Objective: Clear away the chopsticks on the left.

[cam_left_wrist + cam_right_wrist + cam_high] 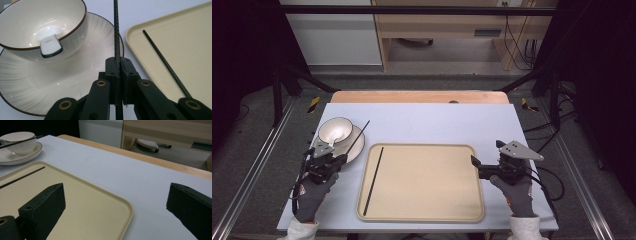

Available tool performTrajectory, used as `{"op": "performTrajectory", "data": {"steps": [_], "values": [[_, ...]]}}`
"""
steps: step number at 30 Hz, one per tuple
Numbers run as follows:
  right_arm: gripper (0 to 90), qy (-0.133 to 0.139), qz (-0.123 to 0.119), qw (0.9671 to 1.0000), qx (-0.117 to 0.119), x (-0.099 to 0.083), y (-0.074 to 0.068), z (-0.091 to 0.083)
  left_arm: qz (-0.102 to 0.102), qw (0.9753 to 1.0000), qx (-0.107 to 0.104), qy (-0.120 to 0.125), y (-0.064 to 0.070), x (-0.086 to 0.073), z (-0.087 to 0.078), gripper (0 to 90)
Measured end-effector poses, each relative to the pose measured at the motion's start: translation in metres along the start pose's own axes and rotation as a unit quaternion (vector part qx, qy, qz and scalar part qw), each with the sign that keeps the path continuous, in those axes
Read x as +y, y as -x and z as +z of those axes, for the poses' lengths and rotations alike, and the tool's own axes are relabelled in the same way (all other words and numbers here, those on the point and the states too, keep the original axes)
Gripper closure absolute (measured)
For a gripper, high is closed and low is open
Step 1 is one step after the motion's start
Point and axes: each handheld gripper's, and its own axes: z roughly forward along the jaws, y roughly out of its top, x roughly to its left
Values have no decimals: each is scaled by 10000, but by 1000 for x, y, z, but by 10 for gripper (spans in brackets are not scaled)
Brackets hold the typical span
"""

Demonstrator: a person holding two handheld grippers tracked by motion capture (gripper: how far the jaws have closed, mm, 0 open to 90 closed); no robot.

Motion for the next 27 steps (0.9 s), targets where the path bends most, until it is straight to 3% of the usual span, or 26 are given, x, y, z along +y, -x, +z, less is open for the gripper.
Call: {"op": "performTrajectory", "data": {"steps": [12, 18, 27], "values": [[22, 6, -7, 10000, -16, 0, 0, -1, -237, 9993, 125, 249, 25, -2, -9, 851], [22, 35, 0, 10000, 0, 0, 0, -1, -159, 9991, 179, 364, 43, -2, -12, 851], [22, 42, -8, 10000, -3, 1, 0, -2, -477, 9966, 353, 568, 65, -7, -17, 851]]}}
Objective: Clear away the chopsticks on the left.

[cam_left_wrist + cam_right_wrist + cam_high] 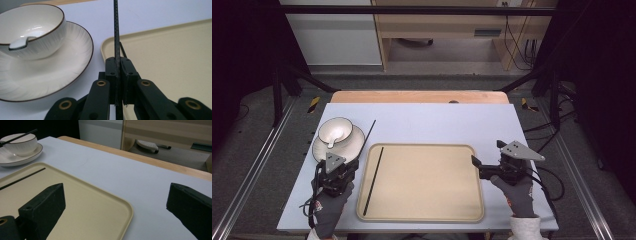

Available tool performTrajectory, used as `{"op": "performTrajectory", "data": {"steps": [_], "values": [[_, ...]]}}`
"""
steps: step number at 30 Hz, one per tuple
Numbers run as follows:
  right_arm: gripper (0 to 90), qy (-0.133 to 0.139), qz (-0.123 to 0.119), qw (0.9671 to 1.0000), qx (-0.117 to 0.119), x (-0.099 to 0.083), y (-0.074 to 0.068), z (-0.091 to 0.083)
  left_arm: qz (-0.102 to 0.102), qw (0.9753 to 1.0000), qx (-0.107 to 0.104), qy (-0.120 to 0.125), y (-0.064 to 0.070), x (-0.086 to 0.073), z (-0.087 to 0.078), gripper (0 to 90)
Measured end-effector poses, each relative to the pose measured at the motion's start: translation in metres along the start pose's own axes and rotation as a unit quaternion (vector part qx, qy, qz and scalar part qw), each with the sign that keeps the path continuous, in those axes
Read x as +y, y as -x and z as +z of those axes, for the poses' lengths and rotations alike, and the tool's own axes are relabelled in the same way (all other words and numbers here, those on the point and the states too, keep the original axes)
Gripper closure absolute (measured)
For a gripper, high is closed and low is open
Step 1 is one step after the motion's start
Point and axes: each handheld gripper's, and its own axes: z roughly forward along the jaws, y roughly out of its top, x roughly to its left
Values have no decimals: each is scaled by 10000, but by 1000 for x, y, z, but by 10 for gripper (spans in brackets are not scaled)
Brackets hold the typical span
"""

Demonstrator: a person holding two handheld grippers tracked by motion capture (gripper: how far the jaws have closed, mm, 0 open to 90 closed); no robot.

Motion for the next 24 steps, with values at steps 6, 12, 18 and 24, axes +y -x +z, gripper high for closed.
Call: {"op": "performTrajectory", "data": {"steps": [6, 12, 18, 24], "values": [[22, -6, -7, 10000, 39, 0, -1, 1, -102, 9999, 103, 65, 14, -6, -4, 851], [23, 32, 31, 10000, 63, 0, -1, -1, -294, 9994, 112, 154, 25, -9, -11, 851], [25, 39, 15, 10000, 68, 1, -1, -1, -484, 9983, 117, 291, 39, -14, -13, 851], [24, 19, 18, 10000, 78, 0, -2, 0, -499, 9983, 119, 290, 56, -23, -8, 851]]}}
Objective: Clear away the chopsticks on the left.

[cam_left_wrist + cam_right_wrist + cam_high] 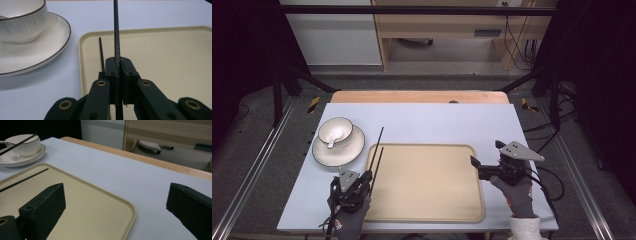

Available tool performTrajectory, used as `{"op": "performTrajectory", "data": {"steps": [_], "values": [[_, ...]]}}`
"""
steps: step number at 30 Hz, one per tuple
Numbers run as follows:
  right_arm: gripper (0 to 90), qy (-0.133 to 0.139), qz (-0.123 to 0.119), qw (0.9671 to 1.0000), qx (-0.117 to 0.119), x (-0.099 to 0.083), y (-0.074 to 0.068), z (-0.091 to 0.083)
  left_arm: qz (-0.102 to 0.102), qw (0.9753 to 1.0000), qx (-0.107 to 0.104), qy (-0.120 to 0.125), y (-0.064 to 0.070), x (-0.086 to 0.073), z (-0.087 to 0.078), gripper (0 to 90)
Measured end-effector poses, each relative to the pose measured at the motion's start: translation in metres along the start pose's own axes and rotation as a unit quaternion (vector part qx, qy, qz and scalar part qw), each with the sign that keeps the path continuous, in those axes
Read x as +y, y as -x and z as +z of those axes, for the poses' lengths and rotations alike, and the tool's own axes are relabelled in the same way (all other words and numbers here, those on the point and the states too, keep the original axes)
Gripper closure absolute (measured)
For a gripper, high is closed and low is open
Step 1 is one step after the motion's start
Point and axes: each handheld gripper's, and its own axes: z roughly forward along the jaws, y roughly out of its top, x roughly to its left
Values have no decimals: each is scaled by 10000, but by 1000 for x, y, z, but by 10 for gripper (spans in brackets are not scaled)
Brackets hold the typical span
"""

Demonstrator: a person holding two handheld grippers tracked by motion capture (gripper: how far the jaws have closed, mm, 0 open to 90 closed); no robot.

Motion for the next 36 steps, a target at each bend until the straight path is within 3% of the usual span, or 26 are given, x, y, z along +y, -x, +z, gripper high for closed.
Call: {"op": "performTrajectory", "data": {"steps": [5, 15, 36], "values": [[24, -20, 0, 10000, 4, 0, 0, 1, -147, 9999, -65, 9, 4, -9, 3, 851], [25, -82, -48, 10000, 13, -2, -2, 4, -215, 9997, -68, -120, 10, -26, 13, 851], [24, -161, -72, 9998, 17, -3, -4, 8, -118, 9979, 30, -632, 18, -37, 28, 850]]}}
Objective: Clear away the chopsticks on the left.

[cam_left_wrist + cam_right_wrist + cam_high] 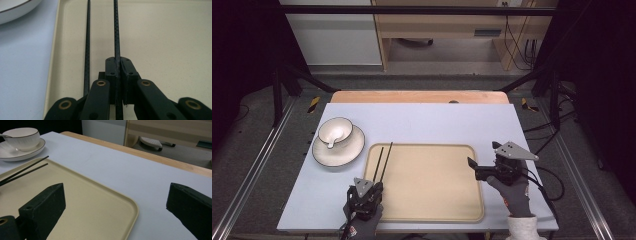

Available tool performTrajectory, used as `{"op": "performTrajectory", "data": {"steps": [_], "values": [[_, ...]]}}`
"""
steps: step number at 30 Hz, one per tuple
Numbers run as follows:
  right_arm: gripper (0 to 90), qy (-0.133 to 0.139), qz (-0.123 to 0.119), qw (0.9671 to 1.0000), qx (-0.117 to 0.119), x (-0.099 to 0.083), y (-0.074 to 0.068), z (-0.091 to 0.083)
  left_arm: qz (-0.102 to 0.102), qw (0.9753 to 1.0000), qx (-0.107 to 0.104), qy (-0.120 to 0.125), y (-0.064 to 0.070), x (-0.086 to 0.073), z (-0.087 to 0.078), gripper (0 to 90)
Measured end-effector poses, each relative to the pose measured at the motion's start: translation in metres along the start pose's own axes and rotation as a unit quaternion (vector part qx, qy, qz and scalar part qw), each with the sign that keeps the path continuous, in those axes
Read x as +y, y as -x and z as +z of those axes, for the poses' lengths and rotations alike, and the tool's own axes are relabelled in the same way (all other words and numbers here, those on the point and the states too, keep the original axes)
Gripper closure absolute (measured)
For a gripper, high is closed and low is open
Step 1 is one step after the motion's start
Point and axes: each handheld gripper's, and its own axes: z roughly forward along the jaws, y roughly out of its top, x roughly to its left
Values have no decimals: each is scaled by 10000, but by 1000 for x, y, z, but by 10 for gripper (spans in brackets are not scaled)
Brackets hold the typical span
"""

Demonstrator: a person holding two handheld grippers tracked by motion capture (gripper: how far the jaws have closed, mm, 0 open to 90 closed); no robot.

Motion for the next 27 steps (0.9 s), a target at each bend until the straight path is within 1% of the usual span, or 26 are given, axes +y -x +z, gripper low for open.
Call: {"op": "performTrajectory", "data": {"steps": [3, 5, 16, 20, 23, 27], "values": [[23, -4, -11, 10000, 4, 0, 0, 1, 9, 10000, 7, -81, 0, 0, 1, 848], [24, -5, -11, 10000, 3, 0, 0, 1, -14, 10000, 20, -70, 1, 0, 1, 848], [23, 1, -15, 10000, 14, 0, 0, 1, 78, 9999, 66, -130, 4, 2, 2, 845], [23, 7, -18, 10000, -4, 0, 0, 0, 85, 9999, 46, -131, 4, 2, 2, 843], [22, 33, -13, 10000, -8, 0, 1, -1, 96, 9999, -1, -62, 3, 4, 0, 820], [22, 55, 1, 10000, -12, 1, 1, -2, 194, 9997, -91, 69, 3, 12, -6, 776]]}}
